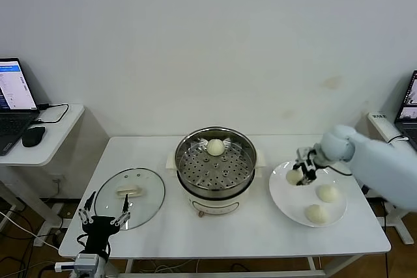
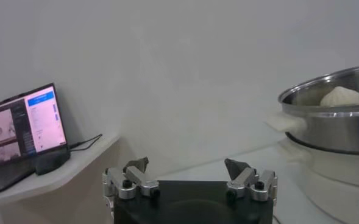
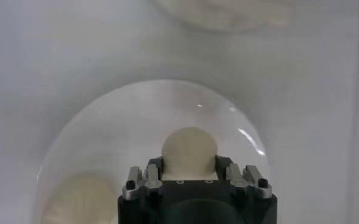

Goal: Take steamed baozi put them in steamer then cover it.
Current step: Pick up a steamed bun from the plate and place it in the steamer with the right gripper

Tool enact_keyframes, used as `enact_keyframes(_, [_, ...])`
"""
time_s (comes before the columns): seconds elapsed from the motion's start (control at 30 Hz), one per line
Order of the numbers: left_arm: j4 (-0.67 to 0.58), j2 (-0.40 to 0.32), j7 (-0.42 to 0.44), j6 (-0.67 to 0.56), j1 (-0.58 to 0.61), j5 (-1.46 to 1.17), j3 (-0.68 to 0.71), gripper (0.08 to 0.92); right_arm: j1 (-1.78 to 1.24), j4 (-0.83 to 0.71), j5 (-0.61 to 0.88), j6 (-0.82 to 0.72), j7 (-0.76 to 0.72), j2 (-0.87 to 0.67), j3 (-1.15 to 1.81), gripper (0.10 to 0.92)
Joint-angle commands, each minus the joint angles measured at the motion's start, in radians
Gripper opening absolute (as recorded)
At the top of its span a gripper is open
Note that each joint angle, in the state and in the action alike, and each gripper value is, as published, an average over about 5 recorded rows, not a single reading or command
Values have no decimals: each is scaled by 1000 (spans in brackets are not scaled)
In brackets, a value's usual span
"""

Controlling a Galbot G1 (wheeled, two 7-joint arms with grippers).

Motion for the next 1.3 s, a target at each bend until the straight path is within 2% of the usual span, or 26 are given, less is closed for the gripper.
enact_keyframes(0.03, [-3,1,1,1,-2,0,5,823,505,156,279,-86,6,-46,-257,545])
enact_keyframes(0.23, [-4,2,2,1,-6,-3,3,823,664,193,461,-177,45,113,-349,552])
enact_keyframes(0.43, [4,3,1,-1,-10,-9,-18,823,630,151,557,-264,97,307,-357,559])
enact_keyframes(0.67, [-1,4,2,-2,-2,-19,-50,823,467,43,569,-332,155,519,-339,560])
enact_keyframes(0.83, [-7,5,3,-2,3,-27,-67,823,379,-41,558,-347,182,613,-321,560])
enact_keyframes(1.3, [-3,0,2,-15,11,-33,-74,823,255,-192,505,-364,227,725,-308,560])
